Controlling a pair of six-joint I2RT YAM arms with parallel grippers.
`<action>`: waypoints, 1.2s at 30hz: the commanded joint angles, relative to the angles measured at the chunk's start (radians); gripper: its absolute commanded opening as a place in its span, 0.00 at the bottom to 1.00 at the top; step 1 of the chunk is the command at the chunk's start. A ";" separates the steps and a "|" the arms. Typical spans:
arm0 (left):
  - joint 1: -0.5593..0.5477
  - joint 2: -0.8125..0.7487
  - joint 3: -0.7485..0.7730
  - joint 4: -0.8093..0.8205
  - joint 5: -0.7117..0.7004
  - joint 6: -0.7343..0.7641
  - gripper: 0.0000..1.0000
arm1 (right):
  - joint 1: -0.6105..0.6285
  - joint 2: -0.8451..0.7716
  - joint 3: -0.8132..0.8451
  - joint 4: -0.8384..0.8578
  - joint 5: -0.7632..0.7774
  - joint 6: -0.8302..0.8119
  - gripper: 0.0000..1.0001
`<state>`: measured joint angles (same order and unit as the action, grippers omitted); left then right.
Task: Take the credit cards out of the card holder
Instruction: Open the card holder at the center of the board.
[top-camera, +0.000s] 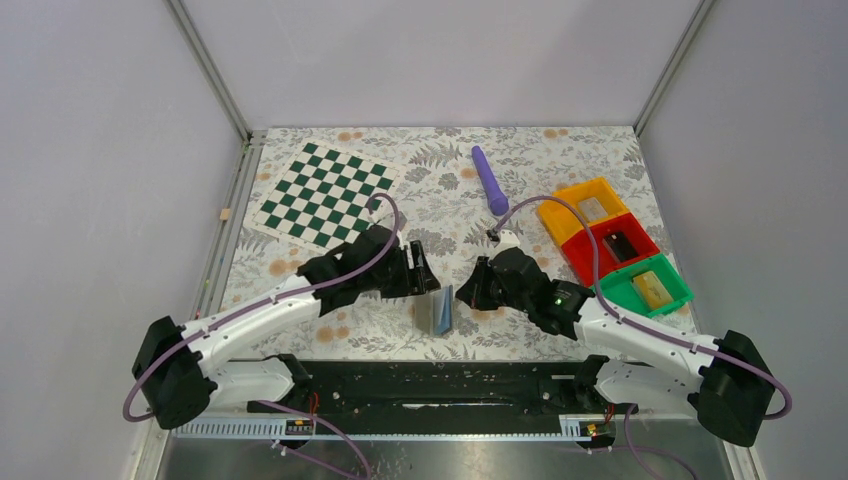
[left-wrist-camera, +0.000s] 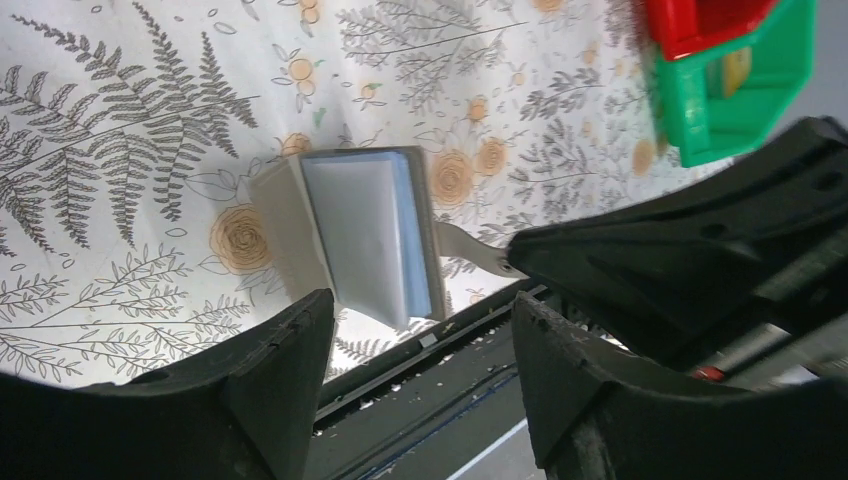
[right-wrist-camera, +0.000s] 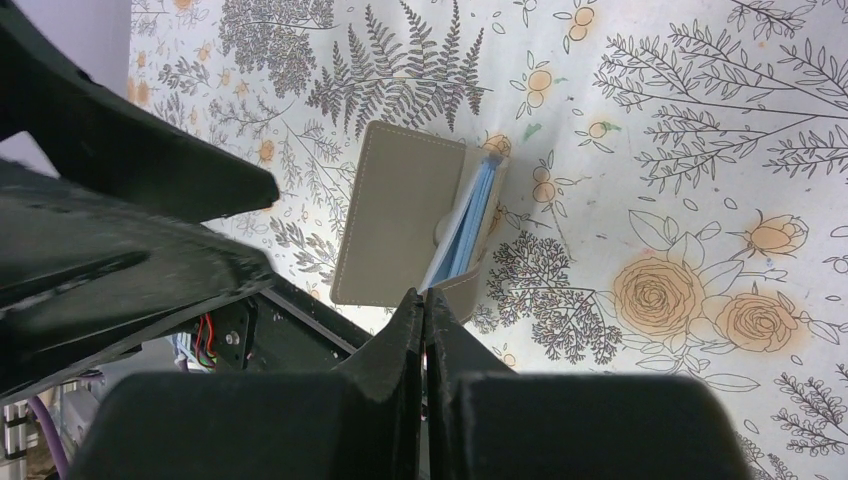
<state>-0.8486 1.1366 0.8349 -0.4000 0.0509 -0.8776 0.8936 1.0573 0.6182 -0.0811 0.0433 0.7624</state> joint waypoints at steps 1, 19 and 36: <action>0.000 0.057 -0.008 0.025 -0.004 0.024 0.64 | -0.007 0.001 0.035 0.019 -0.003 0.003 0.00; 0.002 0.173 -0.088 -0.026 -0.116 0.010 0.44 | -0.008 -0.022 0.009 0.040 0.006 0.029 0.00; 0.001 0.197 -0.118 0.073 -0.058 0.011 0.42 | -0.053 -0.030 -0.177 0.038 0.088 0.038 0.10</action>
<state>-0.8486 1.3636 0.7132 -0.4141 -0.0338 -0.8749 0.8486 1.0382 0.4412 -0.0509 0.1078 0.7910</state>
